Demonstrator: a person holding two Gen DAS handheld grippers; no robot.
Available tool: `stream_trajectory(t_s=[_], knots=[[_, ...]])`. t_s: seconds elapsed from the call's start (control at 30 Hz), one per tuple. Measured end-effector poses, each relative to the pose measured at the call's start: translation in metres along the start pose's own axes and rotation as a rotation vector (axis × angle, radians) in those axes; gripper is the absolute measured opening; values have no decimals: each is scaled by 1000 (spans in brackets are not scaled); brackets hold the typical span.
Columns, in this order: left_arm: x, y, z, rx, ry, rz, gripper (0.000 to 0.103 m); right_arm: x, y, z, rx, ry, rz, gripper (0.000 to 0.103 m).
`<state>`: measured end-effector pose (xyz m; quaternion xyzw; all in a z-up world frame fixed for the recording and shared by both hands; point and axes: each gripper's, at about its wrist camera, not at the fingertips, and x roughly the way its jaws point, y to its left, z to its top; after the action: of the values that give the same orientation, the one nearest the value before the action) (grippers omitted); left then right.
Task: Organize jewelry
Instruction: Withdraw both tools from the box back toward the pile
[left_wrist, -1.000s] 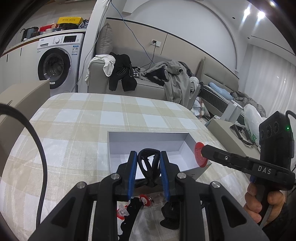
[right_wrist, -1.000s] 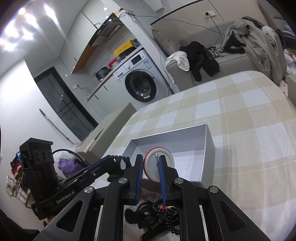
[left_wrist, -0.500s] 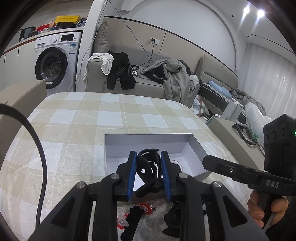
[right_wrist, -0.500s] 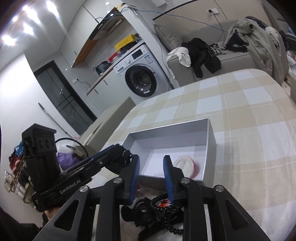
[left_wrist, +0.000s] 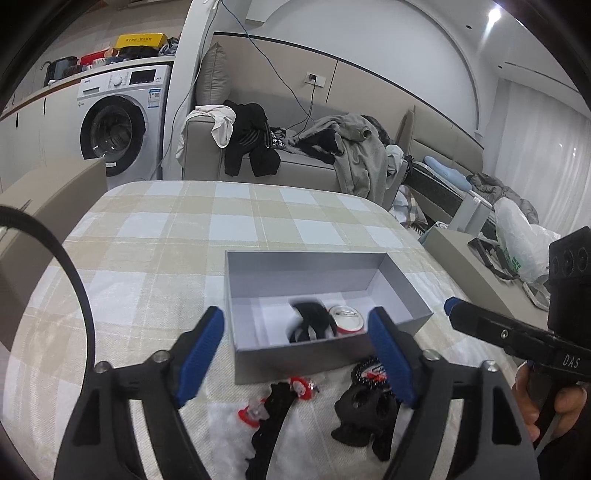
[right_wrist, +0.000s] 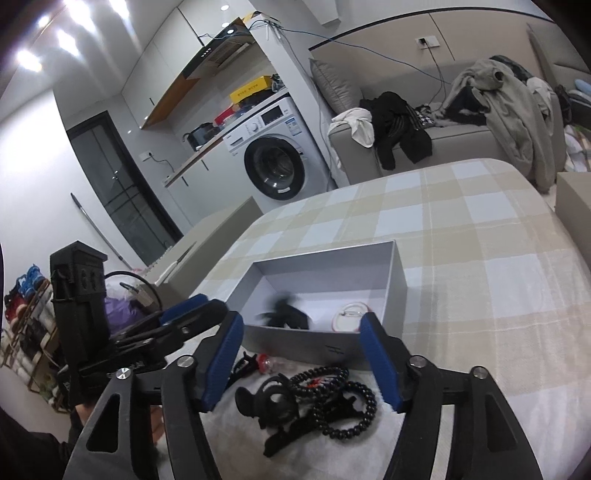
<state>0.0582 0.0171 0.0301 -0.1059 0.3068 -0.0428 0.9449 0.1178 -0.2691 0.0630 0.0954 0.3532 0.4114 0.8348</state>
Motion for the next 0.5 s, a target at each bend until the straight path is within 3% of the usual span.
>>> stream_trajectory(t_s=[0.13,0.17,0.2,0.5], knots=[[-8,-3,-6,38,-12,38,89,-7,1,-3,-18,-11,-56,96],[-8,-4,-8,41,-6,45,98,-9,2,-3,-26,-11,-72,102],[-8,-3,-10,41,-3,50,102,-10,2,-4,-35,-9,-82,103],[-9,3,-28,58,16,82,102,-8,2,-20,-84,38,-166,103]])
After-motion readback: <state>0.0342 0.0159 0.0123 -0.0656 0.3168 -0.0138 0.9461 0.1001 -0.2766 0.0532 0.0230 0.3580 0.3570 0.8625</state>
